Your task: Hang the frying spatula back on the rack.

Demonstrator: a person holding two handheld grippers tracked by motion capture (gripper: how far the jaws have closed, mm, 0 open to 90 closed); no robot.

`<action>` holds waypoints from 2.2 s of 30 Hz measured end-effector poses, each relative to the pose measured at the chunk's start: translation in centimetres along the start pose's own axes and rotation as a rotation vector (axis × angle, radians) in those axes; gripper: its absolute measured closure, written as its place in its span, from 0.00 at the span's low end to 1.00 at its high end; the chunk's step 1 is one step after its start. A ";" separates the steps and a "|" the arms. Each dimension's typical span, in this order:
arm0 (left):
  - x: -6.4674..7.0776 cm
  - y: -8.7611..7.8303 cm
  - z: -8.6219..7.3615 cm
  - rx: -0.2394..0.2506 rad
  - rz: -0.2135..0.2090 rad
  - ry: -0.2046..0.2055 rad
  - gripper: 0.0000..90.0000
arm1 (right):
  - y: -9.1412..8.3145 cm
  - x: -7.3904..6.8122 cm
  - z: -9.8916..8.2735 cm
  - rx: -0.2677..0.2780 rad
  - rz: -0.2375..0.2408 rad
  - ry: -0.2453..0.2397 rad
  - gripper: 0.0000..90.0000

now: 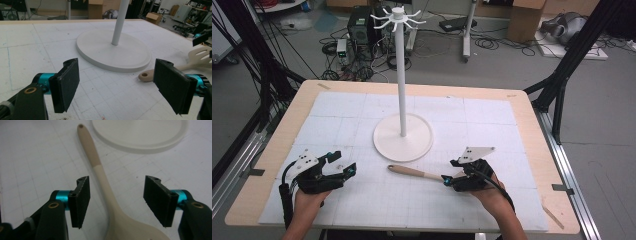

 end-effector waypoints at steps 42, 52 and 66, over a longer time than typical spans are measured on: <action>0.2 0.6 -0.4 -0.036 -0.006 -0.002 0.26 | 4.2 0.3 -0.5 -0.312 0.148 -0.185 0.86; 0.1 0.6 -0.5 -0.037 -0.005 -0.001 0.26 | 4.2 0.3 -0.4 -0.308 0.141 -0.186 0.86; 0.2 0.5 -0.3 -0.027 -0.007 -0.014 0.26 | 2.6 -0.7 0.6 -0.212 0.150 -0.172 0.86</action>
Point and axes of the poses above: each handheld gripper's, and its own axes: y roughly forward along the jaws, z roughly out of its top, x roughly to its right, the point moved 8 cm from there along y, roughly forward along the jaws, and after that the axes turned 7 degrees about -x, right-handed, at the moved point
